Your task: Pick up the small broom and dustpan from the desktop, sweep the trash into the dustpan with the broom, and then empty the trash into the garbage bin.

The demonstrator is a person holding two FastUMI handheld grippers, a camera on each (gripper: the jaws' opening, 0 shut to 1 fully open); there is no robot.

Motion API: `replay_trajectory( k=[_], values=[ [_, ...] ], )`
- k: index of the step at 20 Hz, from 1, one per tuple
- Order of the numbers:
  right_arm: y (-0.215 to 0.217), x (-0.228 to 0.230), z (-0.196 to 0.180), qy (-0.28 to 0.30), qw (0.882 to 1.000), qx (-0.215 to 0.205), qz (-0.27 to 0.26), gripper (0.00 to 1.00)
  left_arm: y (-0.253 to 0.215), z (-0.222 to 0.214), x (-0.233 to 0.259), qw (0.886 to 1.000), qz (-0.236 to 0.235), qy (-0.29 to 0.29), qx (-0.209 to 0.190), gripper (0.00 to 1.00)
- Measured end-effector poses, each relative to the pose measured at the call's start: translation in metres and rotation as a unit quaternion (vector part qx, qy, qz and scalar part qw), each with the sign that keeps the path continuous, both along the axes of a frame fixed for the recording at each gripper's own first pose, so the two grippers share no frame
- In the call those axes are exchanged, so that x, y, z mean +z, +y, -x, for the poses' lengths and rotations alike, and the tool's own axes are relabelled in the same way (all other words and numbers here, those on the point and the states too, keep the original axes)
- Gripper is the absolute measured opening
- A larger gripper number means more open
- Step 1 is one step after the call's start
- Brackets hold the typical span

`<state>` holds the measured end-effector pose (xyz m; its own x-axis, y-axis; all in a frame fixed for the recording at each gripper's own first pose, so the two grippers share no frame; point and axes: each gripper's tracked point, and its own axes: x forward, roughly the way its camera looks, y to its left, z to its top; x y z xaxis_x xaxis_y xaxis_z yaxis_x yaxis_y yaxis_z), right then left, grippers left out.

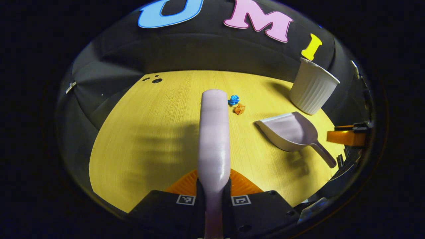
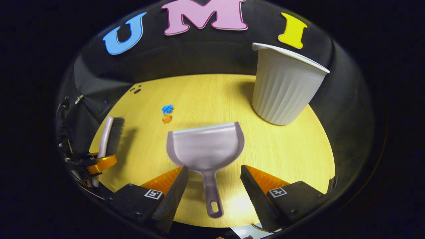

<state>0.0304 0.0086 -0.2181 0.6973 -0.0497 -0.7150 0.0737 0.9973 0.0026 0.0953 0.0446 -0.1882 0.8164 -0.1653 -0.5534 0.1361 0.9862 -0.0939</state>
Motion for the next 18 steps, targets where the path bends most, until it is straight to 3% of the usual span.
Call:
replay_trajectory(
  k=[8, 14, 18],
  values=[
    [0.001, -0.061, 0.000, 0.079, 0.995, 0.025, 0.057, 0.99, 0.016, 0.022, 0.000, 1.000, 0.022, 0.007, 0.014, 0.25],
    [-0.003, -0.085, -0.007, 0.108, 0.992, 0.049, 0.045, 0.97, 0.021, 0.028, -0.004, 0.997, 0.024, 0.028, 0.061, 0.25],
    [0.006, -0.095, -0.014, 0.122, 0.991, 0.046, 0.006, 0.85, 0.016, 0.029, -0.002, 0.996, 0.023, 0.039, 0.073, 0.25]
  ],
)
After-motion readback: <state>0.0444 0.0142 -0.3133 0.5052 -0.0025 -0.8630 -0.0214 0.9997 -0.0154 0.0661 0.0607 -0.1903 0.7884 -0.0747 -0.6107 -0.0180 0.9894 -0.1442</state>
